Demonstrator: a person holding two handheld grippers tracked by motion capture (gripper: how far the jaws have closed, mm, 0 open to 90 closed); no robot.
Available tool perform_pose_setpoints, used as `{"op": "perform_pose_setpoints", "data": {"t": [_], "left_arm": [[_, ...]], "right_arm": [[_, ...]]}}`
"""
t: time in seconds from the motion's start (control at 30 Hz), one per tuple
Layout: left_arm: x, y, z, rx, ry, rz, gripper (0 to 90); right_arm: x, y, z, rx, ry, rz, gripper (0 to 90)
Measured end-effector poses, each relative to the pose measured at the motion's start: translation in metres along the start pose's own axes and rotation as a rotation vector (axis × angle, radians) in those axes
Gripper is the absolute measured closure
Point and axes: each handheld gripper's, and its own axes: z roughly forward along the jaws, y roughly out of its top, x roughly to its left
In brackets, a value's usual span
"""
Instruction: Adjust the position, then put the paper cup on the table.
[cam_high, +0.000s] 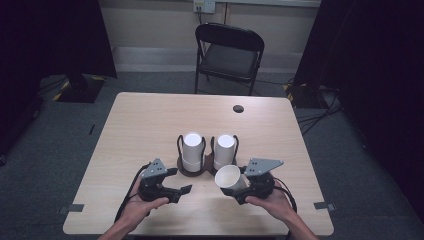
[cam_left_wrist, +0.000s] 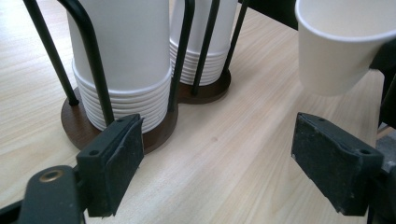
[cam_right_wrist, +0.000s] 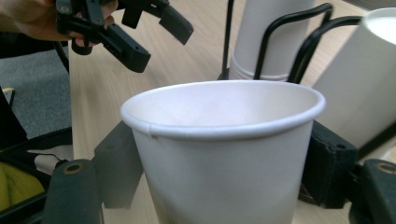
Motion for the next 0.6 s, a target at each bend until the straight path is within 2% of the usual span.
{"op": "perform_pose_setpoints", "data": {"t": [0.07, 0.17, 0.23, 0.37, 0.47, 0.5, 0.6], "left_arm": [[0.001, -0.001, 0.000, 0.007, 0.012, 0.011, 16.5], [0.003, -0.001, 0.000, 0.005, 0.019, 0.005, 16.5], [0.004, -0.002, 0.000, 0.010, 0.025, 0.009, 16.5], [0.005, -0.002, 0.000, 0.015, 0.037, 0.015, 16.5], [0.007, -0.002, -0.001, 0.034, 0.038, 0.012, 16.8], [0.007, -0.002, -0.002, 0.028, 0.034, 0.007, 17.1], [0.007, -0.002, -0.003, 0.024, 0.028, 0.017, 16.4]], "right_arm": [[-0.002, 0.000, -0.002, -0.004, -0.008, 0.004, 25.6], [-0.009, 0.000, -0.009, -0.019, -0.026, 0.025, 25.6], [-0.017, 0.000, -0.015, -0.033, -0.058, 0.048, 25.6], [-0.026, 0.000, -0.022, -0.051, -0.088, 0.074, 25.7], [-0.033, -0.002, -0.026, -0.055, -0.115, 0.091, 25.9], [-0.036, -0.003, -0.028, -0.054, -0.143, 0.100, 26.0], [-0.040, -0.005, -0.029, -0.057, -0.166, 0.116, 26.1]]}}
